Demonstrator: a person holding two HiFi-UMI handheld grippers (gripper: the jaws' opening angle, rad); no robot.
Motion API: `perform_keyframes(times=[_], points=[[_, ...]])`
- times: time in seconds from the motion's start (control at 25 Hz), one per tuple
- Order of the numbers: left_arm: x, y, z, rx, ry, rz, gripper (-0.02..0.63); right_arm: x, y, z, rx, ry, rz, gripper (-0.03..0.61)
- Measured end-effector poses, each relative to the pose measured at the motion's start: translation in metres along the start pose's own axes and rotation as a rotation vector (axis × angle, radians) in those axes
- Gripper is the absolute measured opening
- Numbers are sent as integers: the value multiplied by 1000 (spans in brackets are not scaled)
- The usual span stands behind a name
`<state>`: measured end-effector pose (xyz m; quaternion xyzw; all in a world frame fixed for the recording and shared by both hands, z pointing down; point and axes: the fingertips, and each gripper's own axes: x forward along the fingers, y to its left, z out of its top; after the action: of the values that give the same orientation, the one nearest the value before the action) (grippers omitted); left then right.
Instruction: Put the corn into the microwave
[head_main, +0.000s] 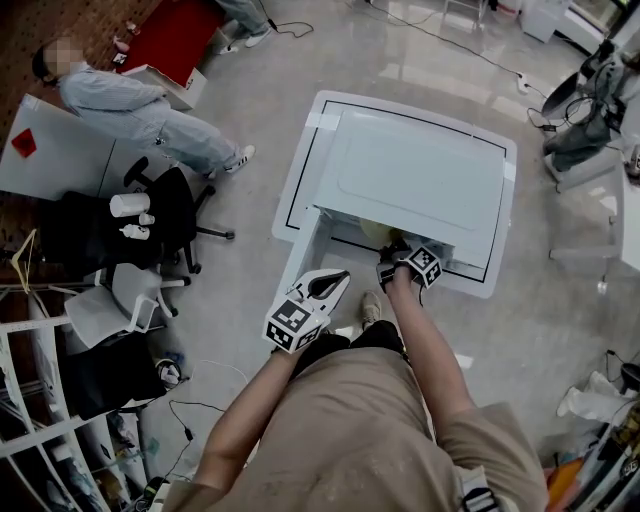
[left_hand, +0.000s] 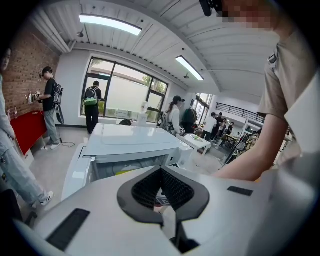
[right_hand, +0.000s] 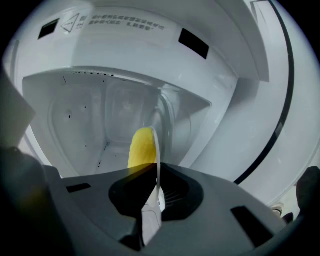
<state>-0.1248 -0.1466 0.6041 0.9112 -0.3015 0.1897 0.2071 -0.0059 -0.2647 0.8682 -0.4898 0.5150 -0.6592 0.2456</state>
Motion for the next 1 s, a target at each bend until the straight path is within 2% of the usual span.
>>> perform_keyframes(times=[0.12,0.32,0.56,0.64,0.84,1.0], points=[[0,0,-1,-4,-1,-2,2,0,4,-2,-6,15,1,28],[0,0,0,-4,-2,-8,2,-1,15,-8,-37,87,40,160],[4,-2,2,-4,-1,-18,2,-10,12,-26,-154,198,69,230],[4,-2,1,-4,0,-17,2,-17,7,-34,-284,225,52,233],[6,-2,-1,-10,5,-17,2,-30,-7,-50,-809,243,-76,233],[9,-3,-2,-9,9,-22,2,-30,-6,-46,-1096,193,-161,233]])
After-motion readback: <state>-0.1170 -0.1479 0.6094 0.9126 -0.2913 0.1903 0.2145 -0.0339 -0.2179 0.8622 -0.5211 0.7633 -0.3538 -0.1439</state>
